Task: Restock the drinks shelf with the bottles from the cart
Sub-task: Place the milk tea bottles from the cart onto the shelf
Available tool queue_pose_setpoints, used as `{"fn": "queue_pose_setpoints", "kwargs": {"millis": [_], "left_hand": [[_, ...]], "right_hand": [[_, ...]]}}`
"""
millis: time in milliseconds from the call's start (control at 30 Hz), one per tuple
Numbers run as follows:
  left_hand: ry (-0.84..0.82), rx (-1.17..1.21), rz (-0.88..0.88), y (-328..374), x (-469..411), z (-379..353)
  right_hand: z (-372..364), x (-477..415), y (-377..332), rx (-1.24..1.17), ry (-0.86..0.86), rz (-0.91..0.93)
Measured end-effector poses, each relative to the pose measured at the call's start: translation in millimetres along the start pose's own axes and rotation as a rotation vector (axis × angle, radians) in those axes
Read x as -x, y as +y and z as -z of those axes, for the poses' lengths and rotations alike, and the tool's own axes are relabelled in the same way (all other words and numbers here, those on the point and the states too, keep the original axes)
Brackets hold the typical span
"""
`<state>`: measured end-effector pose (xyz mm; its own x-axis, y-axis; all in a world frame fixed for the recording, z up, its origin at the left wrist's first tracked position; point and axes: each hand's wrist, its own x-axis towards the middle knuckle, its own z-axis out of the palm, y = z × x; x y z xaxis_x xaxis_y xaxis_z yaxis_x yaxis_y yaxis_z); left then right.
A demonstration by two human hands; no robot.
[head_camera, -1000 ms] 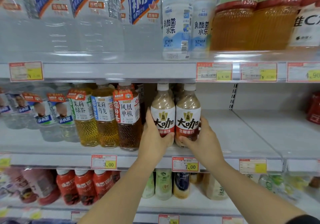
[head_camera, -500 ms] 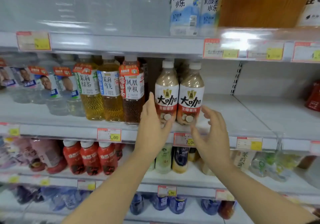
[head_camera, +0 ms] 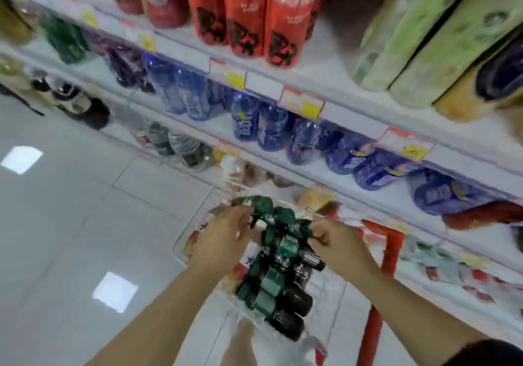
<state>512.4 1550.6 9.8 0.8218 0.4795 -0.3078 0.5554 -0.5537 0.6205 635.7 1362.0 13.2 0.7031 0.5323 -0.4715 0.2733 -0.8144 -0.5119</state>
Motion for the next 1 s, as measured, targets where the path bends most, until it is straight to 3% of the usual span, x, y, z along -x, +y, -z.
{"fn": "queue_pose_setpoints", "kwargs": {"millis": [167,400,567,800,1000], "left_hand": [[-0.098,-0.034,0.216,-88,21,-46],[-0.172,-0.044,0.305,-129,-1,-77],[-0.358,-0.035,0.241,-130,-18,-92],[-0.302,0.100,0.218,-133,-7,-88],[-0.243,0.274,0.228,-126,-4,-74]], "right_hand": [[-86,-24,15,0.012,-0.342,-0.113],[-147,-55,16,-0.089,-0.471,-0.252],[-166,-69,-1,-0.373,-0.432,-0.391],[-191,-77,-15,-0.609,-0.198,-0.583],[-177,-59,-18,-0.699,-0.076,-0.500]]}}
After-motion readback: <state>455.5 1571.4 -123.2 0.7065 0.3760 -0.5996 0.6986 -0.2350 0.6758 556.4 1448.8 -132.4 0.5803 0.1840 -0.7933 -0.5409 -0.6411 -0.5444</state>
